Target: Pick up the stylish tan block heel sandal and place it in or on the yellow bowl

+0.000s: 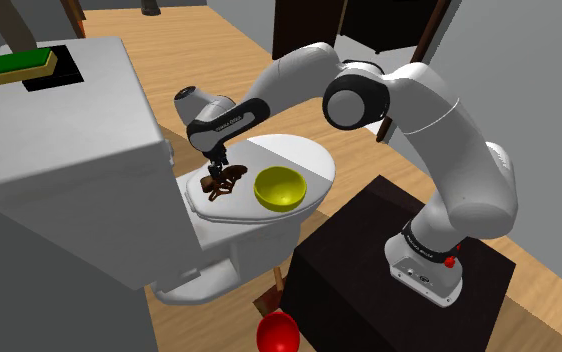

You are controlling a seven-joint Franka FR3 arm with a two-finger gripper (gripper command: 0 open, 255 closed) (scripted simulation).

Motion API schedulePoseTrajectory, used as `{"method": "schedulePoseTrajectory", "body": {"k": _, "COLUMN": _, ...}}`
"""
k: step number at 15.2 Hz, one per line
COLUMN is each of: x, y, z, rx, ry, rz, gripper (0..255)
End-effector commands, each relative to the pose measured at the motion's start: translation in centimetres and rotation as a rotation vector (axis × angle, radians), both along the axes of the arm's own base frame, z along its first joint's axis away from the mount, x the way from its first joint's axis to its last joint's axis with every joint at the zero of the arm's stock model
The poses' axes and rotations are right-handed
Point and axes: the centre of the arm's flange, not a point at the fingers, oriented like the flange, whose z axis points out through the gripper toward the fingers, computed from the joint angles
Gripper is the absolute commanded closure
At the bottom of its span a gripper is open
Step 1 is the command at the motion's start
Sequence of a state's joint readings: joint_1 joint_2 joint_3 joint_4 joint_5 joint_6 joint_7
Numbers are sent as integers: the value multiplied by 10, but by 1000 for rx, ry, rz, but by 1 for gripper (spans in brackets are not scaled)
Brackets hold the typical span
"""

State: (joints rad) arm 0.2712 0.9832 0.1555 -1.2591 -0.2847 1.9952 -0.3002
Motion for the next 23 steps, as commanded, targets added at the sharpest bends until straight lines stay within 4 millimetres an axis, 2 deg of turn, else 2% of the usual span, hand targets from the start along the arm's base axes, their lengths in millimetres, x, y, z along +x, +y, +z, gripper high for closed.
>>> {"method": "schedulePoseTrajectory", "body": {"k": 1, "x": 0, "y": 0, "z": -1, "rx": 0, "ry": 1, "rz": 0, "gripper": 0}}
{"method": "schedulePoseTrajectory", "body": {"k": 4, "x": 0, "y": 0, "z": -1, "rx": 0, "ry": 1, "rz": 0, "gripper": 0}}
{"method": "schedulePoseTrajectory", "body": {"k": 5, "x": 0, "y": 0, "z": -1, "rx": 0, "ry": 1, "rz": 0, "gripper": 255}}
{"method": "schedulePoseTrajectory", "body": {"k": 14, "x": 0, "y": 0, "z": -1, "rx": 0, "ry": 1, "rz": 0, "gripper": 255}}
{"method": "schedulePoseTrajectory", "body": {"k": 23, "x": 0, "y": 0, "z": 46, "rx": 0, "ry": 1, "rz": 0, "gripper": 255}}
